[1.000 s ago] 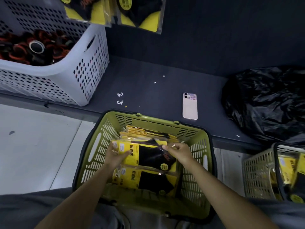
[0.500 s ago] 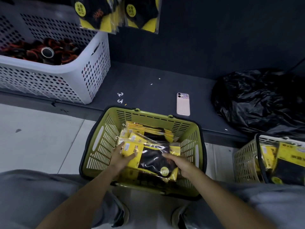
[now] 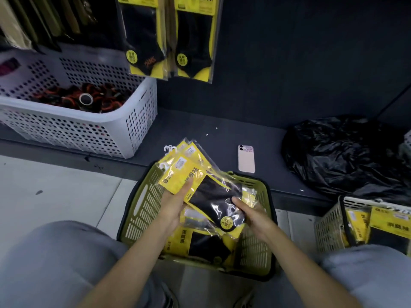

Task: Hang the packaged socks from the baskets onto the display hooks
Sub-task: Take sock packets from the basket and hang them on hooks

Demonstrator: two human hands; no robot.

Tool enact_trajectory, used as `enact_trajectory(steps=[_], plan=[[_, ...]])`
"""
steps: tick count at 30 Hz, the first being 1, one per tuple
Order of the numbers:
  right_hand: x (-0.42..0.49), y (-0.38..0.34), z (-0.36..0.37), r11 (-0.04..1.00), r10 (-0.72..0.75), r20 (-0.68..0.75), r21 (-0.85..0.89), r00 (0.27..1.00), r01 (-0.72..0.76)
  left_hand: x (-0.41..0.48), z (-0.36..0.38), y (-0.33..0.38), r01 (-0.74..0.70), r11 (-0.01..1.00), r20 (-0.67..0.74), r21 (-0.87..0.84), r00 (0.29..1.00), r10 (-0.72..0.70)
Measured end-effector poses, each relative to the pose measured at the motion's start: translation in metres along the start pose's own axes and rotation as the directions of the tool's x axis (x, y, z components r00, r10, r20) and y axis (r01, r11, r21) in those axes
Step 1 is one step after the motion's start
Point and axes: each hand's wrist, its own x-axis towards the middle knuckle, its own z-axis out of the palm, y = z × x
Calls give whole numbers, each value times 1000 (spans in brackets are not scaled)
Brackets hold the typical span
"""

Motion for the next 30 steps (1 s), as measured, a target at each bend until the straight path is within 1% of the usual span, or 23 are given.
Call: enact_trajectory(steps=[2,3,4,6,8,10,12,14,15,16,18,20,23,25,27,30], plan=[[0,-18,-3,973,-208,-56,-118,977,200,-3,0,15,-184,971,49,151,983,179],[1,-27,-2,939,-304,-29,-176,952,295,-5,1,24,-275,939,100,208,961,259],[1,-37,1,901,-373,35,-224,927,371,-6,3,31,-353,902,169,249,933,318],[2,-54,10,845,-430,154,-278,890,456,-6,10,40,-470,837,328,282,866,376],[7,-60,19,838,-433,199,-272,879,474,-1,17,36,-535,786,442,311,813,379],[12,-51,24,856,-400,216,-259,891,447,8,18,21,-522,775,488,356,811,322],[19,-27,21,865,-340,214,-312,916,394,17,13,-2,-467,771,511,433,832,217],[25,2,13,859,-237,207,-412,949,304,23,1,-27,-362,757,490,544,870,64],[27,15,11,842,-186,196,-473,963,259,25,-5,-39,-307,736,464,604,886,-11],[29,25,9,825,-154,174,-518,973,224,27,-11,-50,-273,701,434,659,899,-58],[31,33,9,821,-148,135,-535,980,198,33,-20,-63,-273,639,401,719,914,-61],[30,27,13,838,-191,132,-494,973,232,37,-20,-59,-298,636,402,712,915,-22],[24,-4,16,832,-313,132,-440,940,339,35,-13,-29,-365,683,453,633,890,54],[16,-34,22,831,-407,105,-370,907,416,27,-5,3,-401,749,494,527,862,114],[8,-65,30,824,-503,35,-283,863,492,17,6,37,-424,808,519,409,836,177],[-5,-108,48,791,-604,-64,-171,795,587,5,24,81,-454,854,497,256,819,287]])
